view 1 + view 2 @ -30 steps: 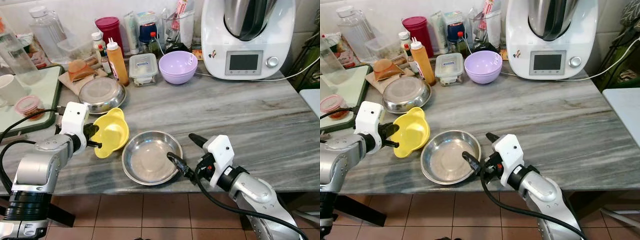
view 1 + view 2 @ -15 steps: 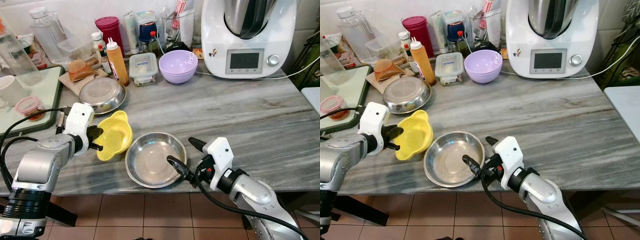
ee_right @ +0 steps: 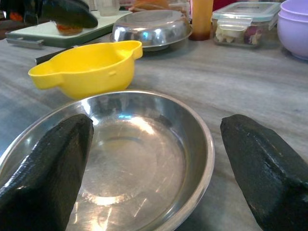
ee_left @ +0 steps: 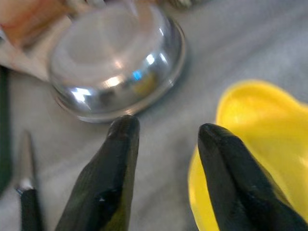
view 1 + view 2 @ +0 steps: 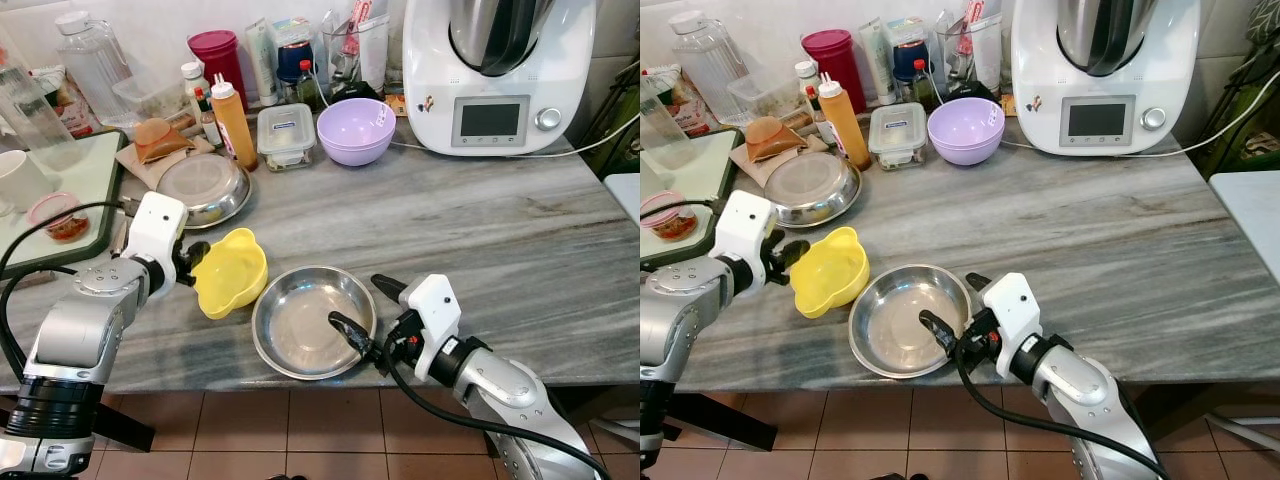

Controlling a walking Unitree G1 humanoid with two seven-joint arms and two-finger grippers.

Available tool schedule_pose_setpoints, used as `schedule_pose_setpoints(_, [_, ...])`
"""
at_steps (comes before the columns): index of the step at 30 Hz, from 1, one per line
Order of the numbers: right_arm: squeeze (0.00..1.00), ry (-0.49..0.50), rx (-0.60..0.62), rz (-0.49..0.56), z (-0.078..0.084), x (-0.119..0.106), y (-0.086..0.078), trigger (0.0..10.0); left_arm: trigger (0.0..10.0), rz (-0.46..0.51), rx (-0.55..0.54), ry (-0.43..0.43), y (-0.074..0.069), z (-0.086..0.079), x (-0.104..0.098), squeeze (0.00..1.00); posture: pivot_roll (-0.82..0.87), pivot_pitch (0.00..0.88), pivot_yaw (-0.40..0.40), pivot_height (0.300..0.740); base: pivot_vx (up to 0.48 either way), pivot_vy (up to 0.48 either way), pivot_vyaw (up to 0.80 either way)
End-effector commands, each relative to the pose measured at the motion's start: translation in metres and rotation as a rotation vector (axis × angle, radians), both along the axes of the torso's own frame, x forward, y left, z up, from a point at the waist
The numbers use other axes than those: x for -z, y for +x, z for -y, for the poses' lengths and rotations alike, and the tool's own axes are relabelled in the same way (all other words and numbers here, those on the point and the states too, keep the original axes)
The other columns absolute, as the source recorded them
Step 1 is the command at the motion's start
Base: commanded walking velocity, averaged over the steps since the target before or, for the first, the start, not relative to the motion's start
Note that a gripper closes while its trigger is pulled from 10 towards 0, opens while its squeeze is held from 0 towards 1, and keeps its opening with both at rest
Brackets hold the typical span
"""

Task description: Setting the table

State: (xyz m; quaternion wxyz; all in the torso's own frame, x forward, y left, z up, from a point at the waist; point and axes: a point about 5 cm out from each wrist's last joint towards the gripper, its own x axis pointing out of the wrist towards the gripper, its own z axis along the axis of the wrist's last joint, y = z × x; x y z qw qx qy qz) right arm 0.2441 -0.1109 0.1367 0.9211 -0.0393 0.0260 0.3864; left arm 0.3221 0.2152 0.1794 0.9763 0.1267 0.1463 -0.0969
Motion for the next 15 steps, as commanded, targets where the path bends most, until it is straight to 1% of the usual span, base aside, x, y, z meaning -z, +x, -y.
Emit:
schedule_pose_setpoints(1, [0.0,0.005,-0.009,0.018,-0.004,-0.004,-0.001,10.0,10.0,0.059,-0.047,-0.005,-0.003,-0.009,-0.008,1.0,-0.1,0.087,0.123,0.74,0.0,0.0,0.0])
schedule_pose_setpoints(2, [0.0,0.005,-0.008,0.018,-0.003,-0.004,-0.001,10.0,10.0,0.11,-0.064,-0.036,-0.007,-0.01,-0.012,1.0,-0.1,0.088,0.12,0.74,0.0,0.0,0.0])
schedule_pose_setpoints(3, [0.0,0.005,-0.007,0.019,-0.003,-0.004,-0.001,10.0,10.0,0.128,-0.067,-0.046,-0.008,-0.011,-0.013,1.0,-0.1,0.088,0.12,0.74,0.0,0.0,0.0])
schedule_pose_setpoints(4, [0.0,0.005,-0.008,0.018,-0.003,-0.004,-0.001,10.0,10.0,0.194,-0.091,-0.076,-0.013,-0.013,-0.016,1.0,-0.09,0.089,0.116,0.74,0.0,0.0,0.0])
schedule_pose_setpoints(5, [0.0,0.005,-0.008,0.018,-0.003,-0.004,-0.001,10.0,10.0,0.194,-0.091,-0.076,-0.013,-0.013,-0.016,1.0,-0.09,0.089,0.116,0.74,0.0,0.0,0.0])
schedule_pose_setpoints(6, [0.0,0.005,-0.009,0.018,-0.003,-0.004,-0.001,10.0,10.0,0.23,-0.102,-0.088,-0.016,-0.013,-0.018,1.0,-0.09,0.09,0.112,0.74,0.0,0.0,0.0])
schedule_pose_setpoints(7, [0.0,0.003,-0.008,0.019,-0.003,-0.004,0.0,10.0,10.0,0.282,-0.116,-0.101,-0.022,-0.013,-0.02,1.0,-0.08,0.091,0.105,0.74,0.0,0.0,0.0])
schedule_pose_setpoints(8, [0.0,-0.003,-0.002,0.026,-0.001,-0.004,0.001,10.0,10.0,0.354,-0.134,-0.114,-0.033,-0.011,-0.022,1.0,-0.08,0.091,0.099,0.74,0.0,0.0,0.0])
schedule_pose_setpoints(11, [0.0,-0.009,0.017,0.041,0.0,-0.005,0.005,10.0,10.0,0.428,-0.156,-0.122,-0.045,-0.009,-0.022,1.0,-0.08,0.091,0.096,0.74,0.0,0.0,0.0])
schedule_pose_setpoints(12, [0.0,-0.011,0.04,0.051,0.001,-0.005,0.008,10.0,10.0,0.497,-0.202,-0.14,-0.055,-0.01,-0.021,1.0,-0.07,0.09,0.088,0.74,0.0,0.0,0.0])
schedule_pose_setpoints(13, [0.0,-0.012,0.042,0.05,0.0,-0.005,0.009,10.0,10.0,0.532,-0.227,-0.157,-0.06,-0.011,-0.02,1.0,-0.07,0.09,0.088,0.74,0.0,0.0,0.0])
schedule_pose_setpoints(14, [0.0,-0.012,0.043,0.047,0.0,-0.005,0.01,10.0,10.0,0.553,-0.242,-0.168,-0.063,-0.012,-0.019,1.0,-0.07,0.09,0.086,0.74,0.0,0.0,0.0])
schedule_pose_setpoints(15, [0.0,-0.012,0.043,0.047,0.0,-0.005,0.01,10.0,10.0,0.553,-0.242,-0.168,-0.063,-0.012,-0.019,1.0,-0.07,0.09,0.086,0.74,0.0,0.0,0.0])
